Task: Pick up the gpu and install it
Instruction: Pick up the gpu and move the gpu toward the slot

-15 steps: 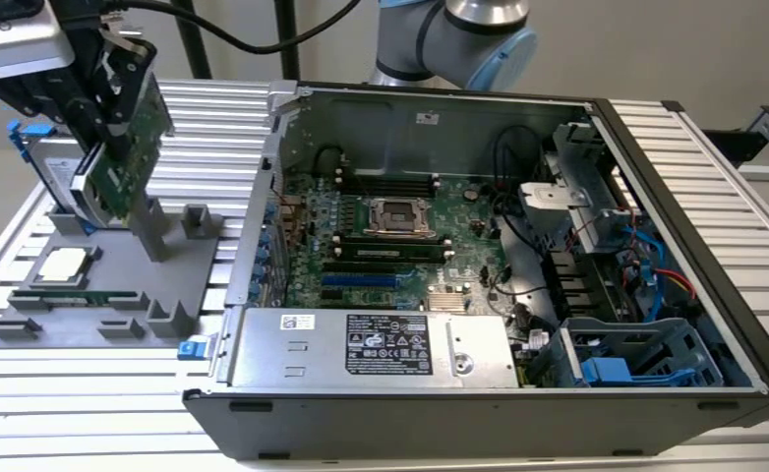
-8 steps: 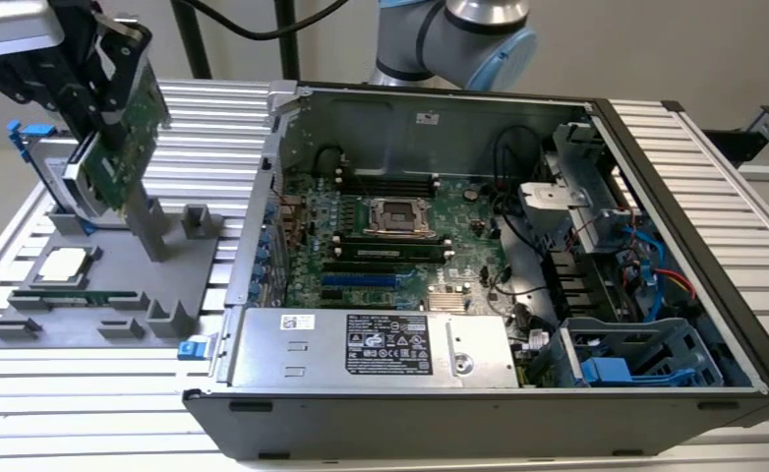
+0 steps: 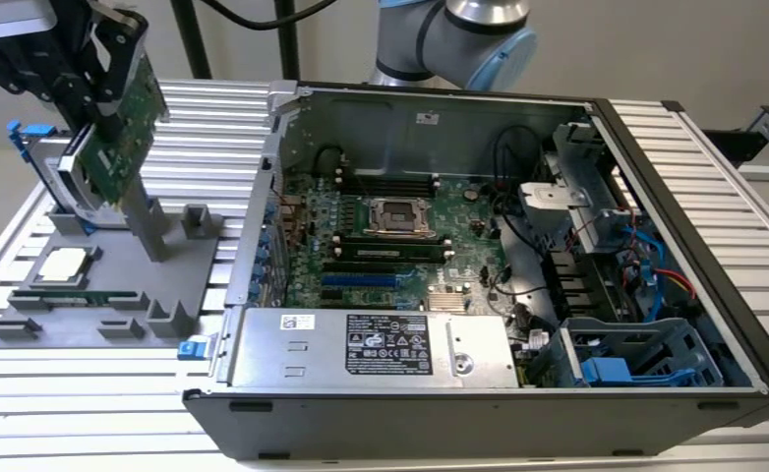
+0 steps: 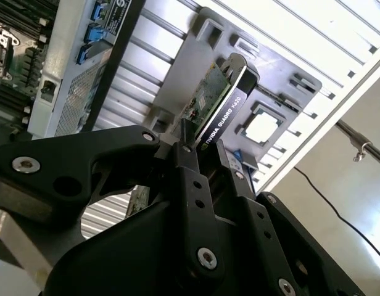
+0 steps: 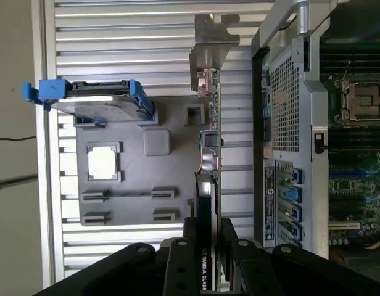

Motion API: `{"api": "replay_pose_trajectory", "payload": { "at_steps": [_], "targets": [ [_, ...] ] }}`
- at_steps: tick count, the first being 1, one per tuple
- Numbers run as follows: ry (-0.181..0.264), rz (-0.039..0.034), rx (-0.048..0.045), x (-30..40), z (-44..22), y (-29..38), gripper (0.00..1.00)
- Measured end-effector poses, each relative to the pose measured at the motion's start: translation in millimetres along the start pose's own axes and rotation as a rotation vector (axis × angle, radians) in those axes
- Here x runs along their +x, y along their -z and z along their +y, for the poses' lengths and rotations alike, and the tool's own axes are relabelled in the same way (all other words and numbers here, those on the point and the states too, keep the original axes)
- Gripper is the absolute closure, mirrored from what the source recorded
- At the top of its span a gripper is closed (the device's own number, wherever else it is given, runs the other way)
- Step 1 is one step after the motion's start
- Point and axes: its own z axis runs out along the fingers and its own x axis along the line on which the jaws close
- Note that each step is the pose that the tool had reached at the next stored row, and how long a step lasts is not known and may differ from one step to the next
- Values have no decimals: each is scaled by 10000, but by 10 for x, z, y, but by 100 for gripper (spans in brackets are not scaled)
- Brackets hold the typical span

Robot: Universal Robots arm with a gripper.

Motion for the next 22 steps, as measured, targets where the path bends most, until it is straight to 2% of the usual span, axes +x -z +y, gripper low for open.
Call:
{"api": "replay_pose_trajectory", "payload": {
  "at_steps": [8,11,22],
  "targets": [
    [1,1,1,-2,0,2,100],
    [0,-1,0,-28,1,0,100],
    [0,16,1,-229,10,-5,100]
  ]
}}
